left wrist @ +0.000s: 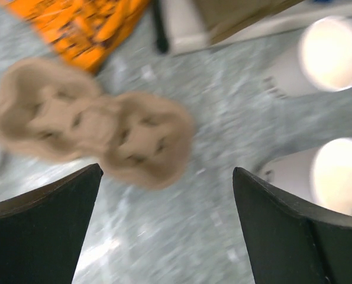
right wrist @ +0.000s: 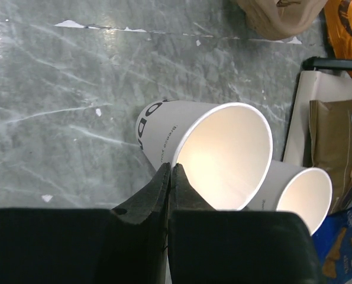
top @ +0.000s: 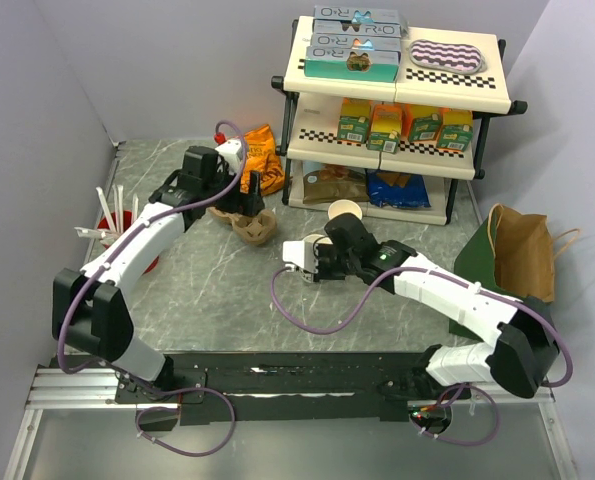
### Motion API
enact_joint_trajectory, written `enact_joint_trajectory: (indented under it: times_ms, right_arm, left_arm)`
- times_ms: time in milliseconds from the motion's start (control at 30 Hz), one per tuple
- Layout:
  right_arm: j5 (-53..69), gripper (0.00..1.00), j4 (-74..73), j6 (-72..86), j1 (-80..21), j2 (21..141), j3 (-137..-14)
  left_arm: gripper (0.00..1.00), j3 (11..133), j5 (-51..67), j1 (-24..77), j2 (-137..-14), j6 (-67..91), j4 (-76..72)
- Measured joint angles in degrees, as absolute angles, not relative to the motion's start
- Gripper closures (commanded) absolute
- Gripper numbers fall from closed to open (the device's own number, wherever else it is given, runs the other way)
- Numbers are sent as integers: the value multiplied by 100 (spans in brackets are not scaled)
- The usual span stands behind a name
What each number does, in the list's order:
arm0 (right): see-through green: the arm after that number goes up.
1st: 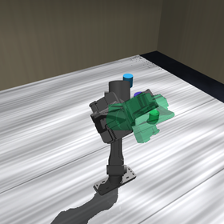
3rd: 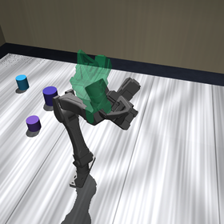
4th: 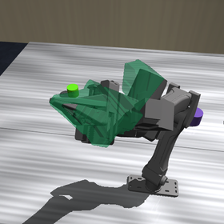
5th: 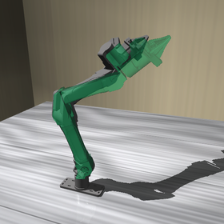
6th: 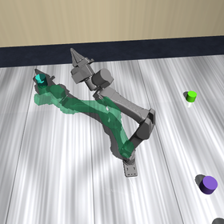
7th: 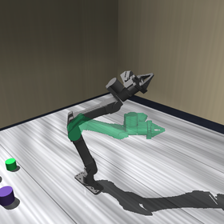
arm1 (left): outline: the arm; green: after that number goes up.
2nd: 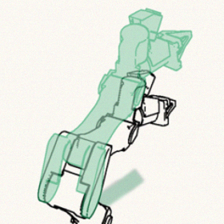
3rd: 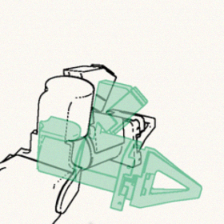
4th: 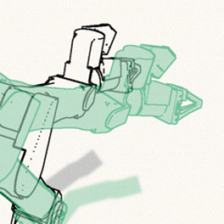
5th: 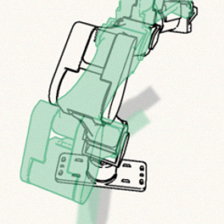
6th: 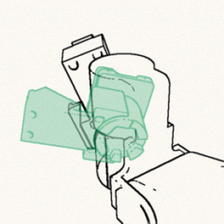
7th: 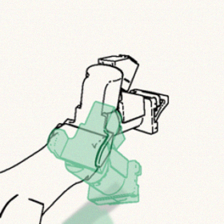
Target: Pack the takeout coffee
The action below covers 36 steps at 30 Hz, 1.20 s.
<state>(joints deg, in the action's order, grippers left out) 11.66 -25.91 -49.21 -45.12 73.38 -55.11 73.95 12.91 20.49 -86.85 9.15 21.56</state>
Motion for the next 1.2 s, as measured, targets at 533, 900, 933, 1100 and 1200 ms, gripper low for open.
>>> enact_joint_trajectory:
  times_ms: [533,900,933,1100,1200]
  right_arm:
    - [1170,100,-2373,-5325,-4521,7557,-5502]
    - [1194,99,-2445,-5360,-4713,7555,-5378]
    - [1201,98,-2456,-5356,-4722,7557,-5378]
    - [1273,90,-2630,-5345,-4737,7603,-5391]
    - [1328,86,-2790,-5367,-4740,7631,-5400]
  left_arm:
    - [0,7330,604,1767,-8114,185,2709]
    - [1,7140,611,1695,-8114,108,2733]
    - [1,7091,611,1695,-8114,108,2735]
    - [1,6989,609,1695,-8114,56,2773]
    - [1,6969,611,1695,-8114,-3,2775]
